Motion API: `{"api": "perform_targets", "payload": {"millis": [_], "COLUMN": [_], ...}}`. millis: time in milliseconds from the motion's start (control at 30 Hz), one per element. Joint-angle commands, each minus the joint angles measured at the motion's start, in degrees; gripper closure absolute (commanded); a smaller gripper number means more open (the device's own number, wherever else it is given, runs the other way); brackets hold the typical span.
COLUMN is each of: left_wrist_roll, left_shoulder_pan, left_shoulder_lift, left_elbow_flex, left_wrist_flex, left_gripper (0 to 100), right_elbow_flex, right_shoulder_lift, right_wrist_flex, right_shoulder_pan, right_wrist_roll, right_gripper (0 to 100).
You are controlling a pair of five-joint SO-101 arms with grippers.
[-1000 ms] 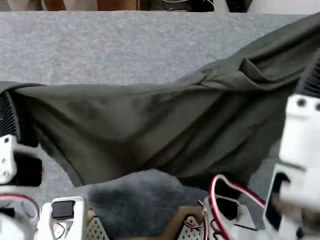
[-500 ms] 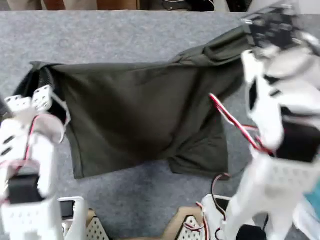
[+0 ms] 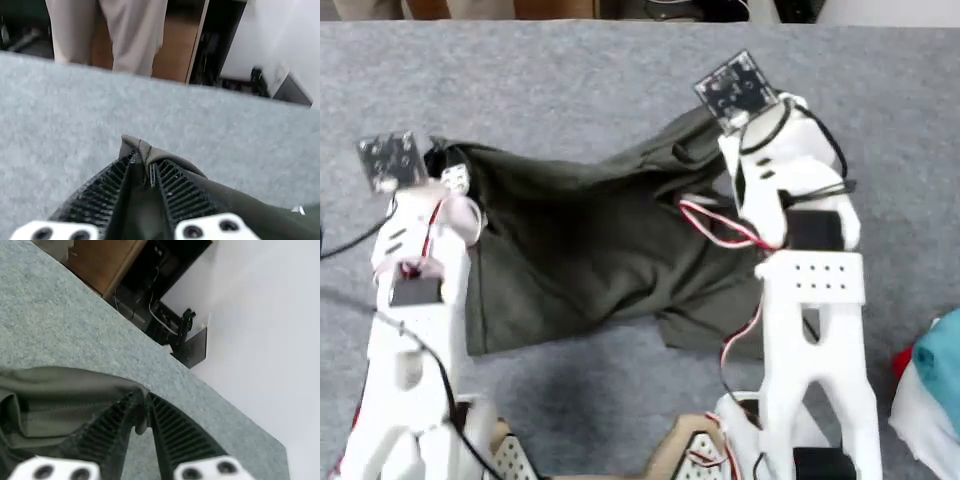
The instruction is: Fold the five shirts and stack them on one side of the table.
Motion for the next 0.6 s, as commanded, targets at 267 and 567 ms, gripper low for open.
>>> {"api": "perform_targets", "payload": {"millis": [267,567], "left_wrist_roll": [4.7,14.2], "left_shoulder_pan": [0.2,-0.9], "left_shoulder_lift": [39.4,48.6], "left_elbow_flex": [-35.3,-63.7], "left_wrist_flex": [6.9,30.9], "left_gripper": [98,98], "right_elbow_flex": [-11.7,-57.4], "right_shoulder_lift": [20.8,40.7], "right_wrist_flex": [-0.9,13.3], "right_shoulder_pan": [3.2,2.9], "right_wrist_roll": [-3.0,-5.3], "right_gripper": [99.4,99.4]}}
